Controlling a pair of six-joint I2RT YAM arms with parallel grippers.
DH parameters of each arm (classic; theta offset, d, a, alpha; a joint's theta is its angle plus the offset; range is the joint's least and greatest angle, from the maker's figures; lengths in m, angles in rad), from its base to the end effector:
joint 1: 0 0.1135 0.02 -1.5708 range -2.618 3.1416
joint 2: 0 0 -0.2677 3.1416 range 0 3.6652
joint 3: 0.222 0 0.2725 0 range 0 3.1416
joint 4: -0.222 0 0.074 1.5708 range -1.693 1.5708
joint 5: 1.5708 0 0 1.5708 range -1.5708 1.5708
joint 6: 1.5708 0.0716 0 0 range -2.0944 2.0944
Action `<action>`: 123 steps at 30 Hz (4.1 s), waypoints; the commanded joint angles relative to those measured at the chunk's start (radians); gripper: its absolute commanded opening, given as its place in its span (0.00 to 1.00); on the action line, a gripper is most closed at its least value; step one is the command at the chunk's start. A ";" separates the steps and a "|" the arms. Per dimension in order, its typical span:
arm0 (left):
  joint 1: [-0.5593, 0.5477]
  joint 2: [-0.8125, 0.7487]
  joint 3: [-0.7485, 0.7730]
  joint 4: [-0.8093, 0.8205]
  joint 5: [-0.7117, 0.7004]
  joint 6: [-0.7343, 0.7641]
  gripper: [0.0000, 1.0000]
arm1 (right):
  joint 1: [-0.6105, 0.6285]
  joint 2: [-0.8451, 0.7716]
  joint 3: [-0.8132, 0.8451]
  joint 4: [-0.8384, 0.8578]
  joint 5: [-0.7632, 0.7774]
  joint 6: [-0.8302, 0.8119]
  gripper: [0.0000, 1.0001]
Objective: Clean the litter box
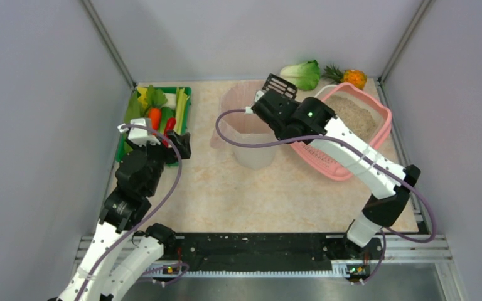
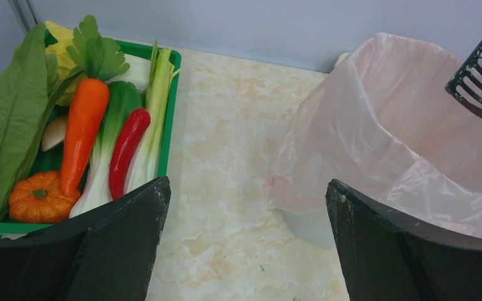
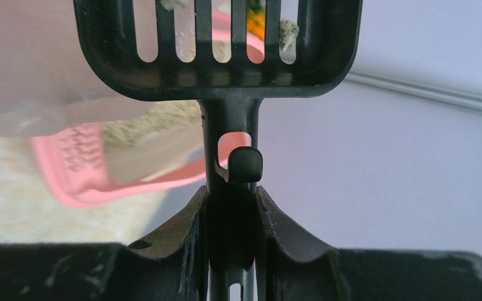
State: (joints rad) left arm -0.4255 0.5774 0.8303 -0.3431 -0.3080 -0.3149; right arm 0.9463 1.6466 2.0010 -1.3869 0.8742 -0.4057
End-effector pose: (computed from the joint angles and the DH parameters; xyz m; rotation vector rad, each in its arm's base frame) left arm 0.1726 -0.0544 0.3714 -0.1424 1.6596 -0.3065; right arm 0.2376 0.2358 0.4260 -1.1931 1.9555 -0.8557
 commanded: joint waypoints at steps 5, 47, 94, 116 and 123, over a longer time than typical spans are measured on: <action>-0.002 -0.033 -0.013 0.070 -0.028 -0.001 0.99 | 0.044 -0.096 -0.210 0.502 0.370 -0.597 0.00; -0.002 -0.064 -0.049 0.083 -0.053 0.005 0.99 | 0.096 -0.207 -0.356 0.782 0.293 -0.963 0.00; -0.001 -0.057 -0.050 0.102 -0.039 0.012 0.99 | -0.207 -0.263 -0.086 0.295 -0.469 0.019 0.00; -0.002 0.037 0.005 0.096 -0.005 -0.018 0.99 | -0.563 -0.345 -0.358 0.118 -0.440 0.840 0.00; -0.002 0.034 0.023 0.059 -0.024 -0.019 0.99 | -0.649 -0.230 -0.444 0.174 -0.522 0.955 0.00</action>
State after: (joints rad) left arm -0.4255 0.6178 0.8043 -0.2932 -0.3267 -0.3210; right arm 0.3439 1.3598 1.5818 -1.2713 0.4114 0.4519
